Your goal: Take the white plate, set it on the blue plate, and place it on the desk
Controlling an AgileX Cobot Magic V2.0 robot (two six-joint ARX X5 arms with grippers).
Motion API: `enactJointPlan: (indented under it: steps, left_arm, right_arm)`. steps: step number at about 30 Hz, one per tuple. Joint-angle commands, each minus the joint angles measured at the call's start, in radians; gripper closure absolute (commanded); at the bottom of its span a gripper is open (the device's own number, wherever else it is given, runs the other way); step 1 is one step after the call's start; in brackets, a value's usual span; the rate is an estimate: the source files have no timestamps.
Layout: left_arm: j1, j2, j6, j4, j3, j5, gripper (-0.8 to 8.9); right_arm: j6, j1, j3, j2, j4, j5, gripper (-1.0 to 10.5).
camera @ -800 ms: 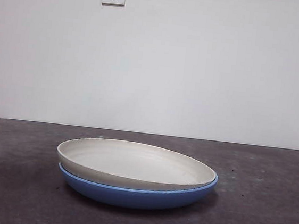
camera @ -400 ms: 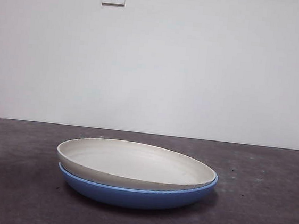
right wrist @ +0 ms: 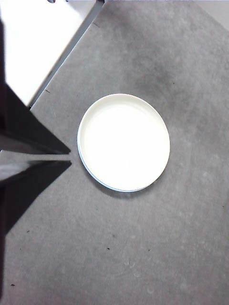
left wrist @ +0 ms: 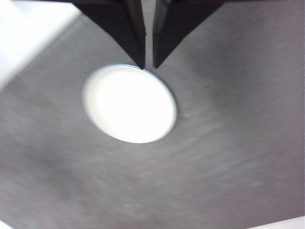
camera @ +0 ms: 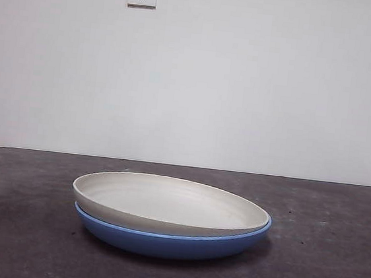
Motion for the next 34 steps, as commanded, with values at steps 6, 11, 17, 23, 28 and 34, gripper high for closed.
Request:
enactJointPlan:
  steps: [6, 11, 17, 23, 28, 34]
  left_arm:
    - [0.247, -0.143, 0.005, 0.407, -0.399, 0.002, 7.89]
    - [0.326, -0.301, -0.038, 0.703, -0.745, 0.002, 7.89]
    - [0.371, -0.465, -0.124, 0.933, -1.049, -0.037, 7.89]
    - [0.386, -0.594, -0.152, 0.967, -1.187, -0.108, 7.89]
    - [0.402, -0.697, -0.152, 0.968, -1.25, -0.121, 7.89]
    - [0.407, -0.695, -0.126, 1.03, -1.299, -0.122, 7.89]
  right_arm:
    - [0.01, 0.01, 0.015, 0.006, 0.008, 0.004, 9.3]
    - [0.01, 0.01, 0.015, 0.006, 0.008, 0.004, 9.3]
    - [0.01, 0.01, 0.015, 0.006, 0.008, 0.004, 9.3]
    - [0.01, 0.01, 0.015, 0.006, 0.008, 0.004, 9.3]
    - [0.01, 0.01, 0.015, 0.006, 0.008, 0.004, 9.3]
    - [0.01, 0.01, 0.015, 0.006, 0.007, 0.004, 9.3]
